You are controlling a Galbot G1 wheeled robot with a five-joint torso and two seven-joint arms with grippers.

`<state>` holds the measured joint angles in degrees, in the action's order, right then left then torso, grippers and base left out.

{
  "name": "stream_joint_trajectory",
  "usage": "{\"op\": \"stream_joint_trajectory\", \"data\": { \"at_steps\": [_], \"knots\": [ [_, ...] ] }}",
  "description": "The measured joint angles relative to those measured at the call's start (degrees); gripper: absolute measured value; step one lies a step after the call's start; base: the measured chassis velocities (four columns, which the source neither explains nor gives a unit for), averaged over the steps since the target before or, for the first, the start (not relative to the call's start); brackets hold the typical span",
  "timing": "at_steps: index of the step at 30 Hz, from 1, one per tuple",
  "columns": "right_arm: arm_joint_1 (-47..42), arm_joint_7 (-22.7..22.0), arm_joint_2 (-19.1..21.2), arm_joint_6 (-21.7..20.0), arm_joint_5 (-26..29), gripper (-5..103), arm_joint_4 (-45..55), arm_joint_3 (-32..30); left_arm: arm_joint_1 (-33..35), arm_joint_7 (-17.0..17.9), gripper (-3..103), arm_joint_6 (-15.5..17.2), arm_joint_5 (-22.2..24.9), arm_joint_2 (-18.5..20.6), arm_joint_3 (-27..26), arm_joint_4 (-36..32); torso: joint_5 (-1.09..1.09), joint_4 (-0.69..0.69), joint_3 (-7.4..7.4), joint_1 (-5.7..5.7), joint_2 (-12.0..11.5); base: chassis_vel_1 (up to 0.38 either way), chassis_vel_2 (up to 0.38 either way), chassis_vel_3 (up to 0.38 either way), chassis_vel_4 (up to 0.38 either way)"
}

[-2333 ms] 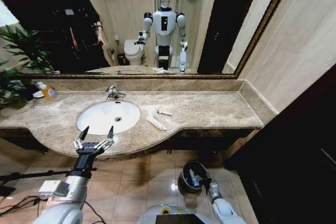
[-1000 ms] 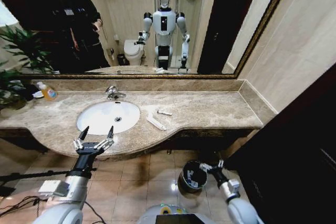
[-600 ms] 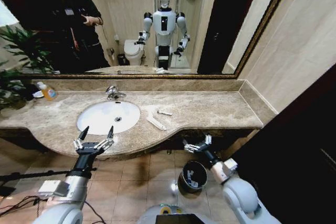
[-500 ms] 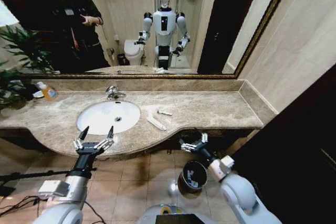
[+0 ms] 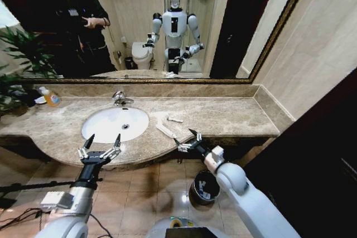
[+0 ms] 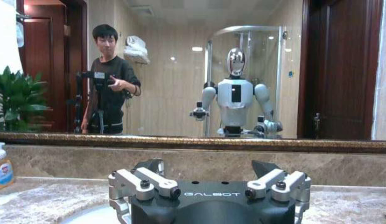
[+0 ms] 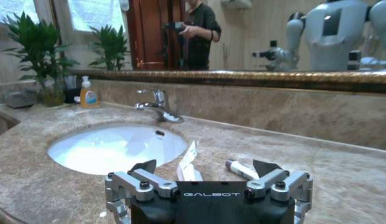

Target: Pick up the trash from the sink and place it in the trash bin.

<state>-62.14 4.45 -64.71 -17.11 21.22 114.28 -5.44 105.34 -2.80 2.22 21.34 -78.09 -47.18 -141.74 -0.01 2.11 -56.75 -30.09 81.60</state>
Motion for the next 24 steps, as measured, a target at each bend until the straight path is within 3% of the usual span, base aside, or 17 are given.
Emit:
{"op": "stream_joint_trajectory", "data": {
  "at_steps": [13, 14, 17, 19, 20, 23, 24],
  "knots": [
    [8.9, -2.1, -2.3, -2.0, 3.1, 103, -11.3, 6.9, 0.0, 0.0, 100, 0.0, 0.0, 0.0, 0.0, 0.0, 0.00, 0.00, 0.00, 0.00, 0.0, 0.000, 0.000, 0.000, 0.000],
    [9.2, -2.2, -2.4, -1.9, 3.0, 96, -12.3, 7.0, 0.0, 0.0, 100, 0.0, 0.0, 0.0, 0.0, 0.0, 0.00, 0.00, 0.00, 0.00, 0.0, 0.000, 0.000, 0.000, 0.000],
    [9.3, -2.2, -2.3, -1.7, 2.9, 93, -13.2, 7.1, 0.0, 0.0, 100, 0.0, 0.0, 0.0, 0.0, 0.0, 0.00, 0.00, 0.00, 0.00, 0.0, 0.000, 0.000, 0.000, 0.000],
    [9.6, -2.1, -2.3, -1.2, 2.4, 82, -14.4, 7.3, 0.0, 0.0, 100, 0.0, 0.0, 0.0, 0.0, 0.0, 0.00, 0.00, 0.01, 0.00, 0.0, 0.000, 0.000, 0.000, 0.000],
    [9.6, -2.1, -2.3, -1.2, 2.4, 82, -14.4, 7.3, 0.0, 0.0, 100, 0.0, 0.0, 0.0, 0.0, 0.0, 0.00, 0.00, 0.01, 0.00, 0.0, 0.000, 0.000, 0.000, 0.000],
    [9.8, -2.1, -2.4, -0.6, 1.7, 66, -15.4, 7.5, 0.0, 0.0, 100, 0.0, 0.0, 0.0, 0.0, 0.0, 0.00, 0.00, 0.01, 0.00, 0.0, 0.000, 0.000, 0.000, 0.000],
    [9.8, -2.1, -2.4, -0.5, 1.6, 66, -15.5, 7.5, 0.0, 0.0, 100, 0.0, 0.0, 0.0, 0.0, 0.0, 0.00, 0.00, 0.00, 0.00, 0.0, 0.000, 0.000, 0.000, 0.000]
  ]
}}
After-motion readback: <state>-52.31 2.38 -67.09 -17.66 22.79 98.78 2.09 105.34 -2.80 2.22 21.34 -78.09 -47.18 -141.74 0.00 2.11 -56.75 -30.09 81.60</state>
